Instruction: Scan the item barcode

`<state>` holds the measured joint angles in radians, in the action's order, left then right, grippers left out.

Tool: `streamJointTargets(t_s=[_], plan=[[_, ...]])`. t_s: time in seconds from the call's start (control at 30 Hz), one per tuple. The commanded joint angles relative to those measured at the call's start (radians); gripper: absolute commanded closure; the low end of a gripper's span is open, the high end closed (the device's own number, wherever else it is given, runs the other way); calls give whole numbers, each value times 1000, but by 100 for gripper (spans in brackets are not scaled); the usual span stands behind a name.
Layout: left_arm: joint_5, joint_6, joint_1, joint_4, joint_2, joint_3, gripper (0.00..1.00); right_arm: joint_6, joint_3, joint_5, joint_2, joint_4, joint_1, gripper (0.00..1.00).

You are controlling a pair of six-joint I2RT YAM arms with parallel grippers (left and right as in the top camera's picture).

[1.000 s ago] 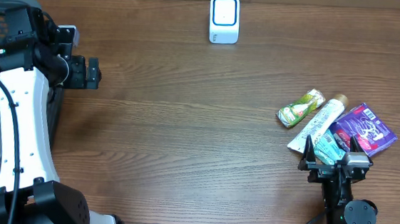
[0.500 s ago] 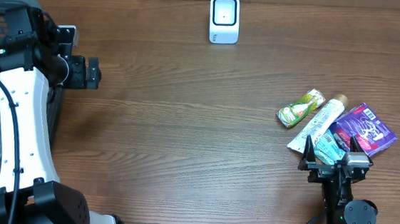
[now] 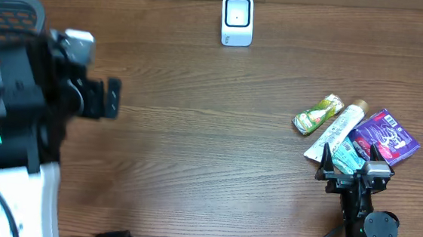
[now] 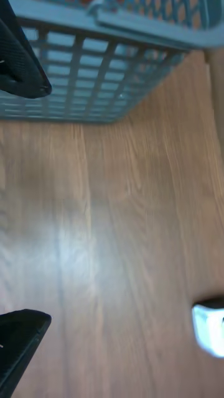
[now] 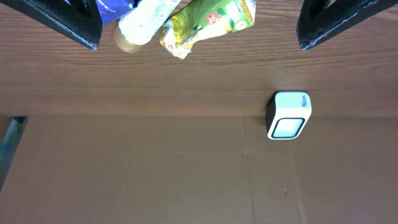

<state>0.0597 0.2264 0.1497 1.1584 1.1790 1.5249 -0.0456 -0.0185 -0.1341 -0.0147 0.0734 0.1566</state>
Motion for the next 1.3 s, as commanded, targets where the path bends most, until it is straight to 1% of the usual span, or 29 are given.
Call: streamJointTargets(t_s=[0.0, 0.07, 0.13, 0.2, 0.27, 0.4, 0.47, 0.53, 0.67, 0.87, 0.97, 1.1, 1.27], plan=[[-151, 43, -55, -2, -117, -127, 0, -4, 11, 8, 12, -5, -4, 0], [-169, 43, -74, -16, -186, -200, 0, -4, 11, 8, 12, -5, -4, 0], [-138, 43, -84, -82, -268, -293, 0, -4, 11, 8, 12, -5, -4, 0], [-79, 43, -85, -222, -356, -414, 0, -4, 11, 8, 12, -5, -4, 0], [-36, 43, -85, -401, -450, -558, 0, -4, 11, 9, 12, -5, -4, 0], [13, 44, -90, -689, -611, -829, 0, -4, 11, 8, 12, -5, -4, 0], [13, 43, -105, -796, -686, -950, 1, -4, 11, 8, 12, -5, -4, 0], [14, 43, -126, -866, -755, -1050, 1, -4, 11, 8, 12, -5, -4, 0], [11, 53, -169, -955, -898, -1211, 1, -4, 11, 8, 12, -5, -4, 0], [8, 107, -170, -1063, -1063, -1361, 0, -4, 11, 9, 12, -5, -4, 0], [8, 111, -170, -1120, -1117, -1431, 0, -4, 11, 8, 12, -5, -4, 0], [-3, 112, -170, -1158, -1173, -1489, 1, -4, 11, 8, 12, -5, -4, 0], [-19, 156, -170, -1183, -1176, -1521, 1, -4, 11, 8, 12, -5, -4, 0]])
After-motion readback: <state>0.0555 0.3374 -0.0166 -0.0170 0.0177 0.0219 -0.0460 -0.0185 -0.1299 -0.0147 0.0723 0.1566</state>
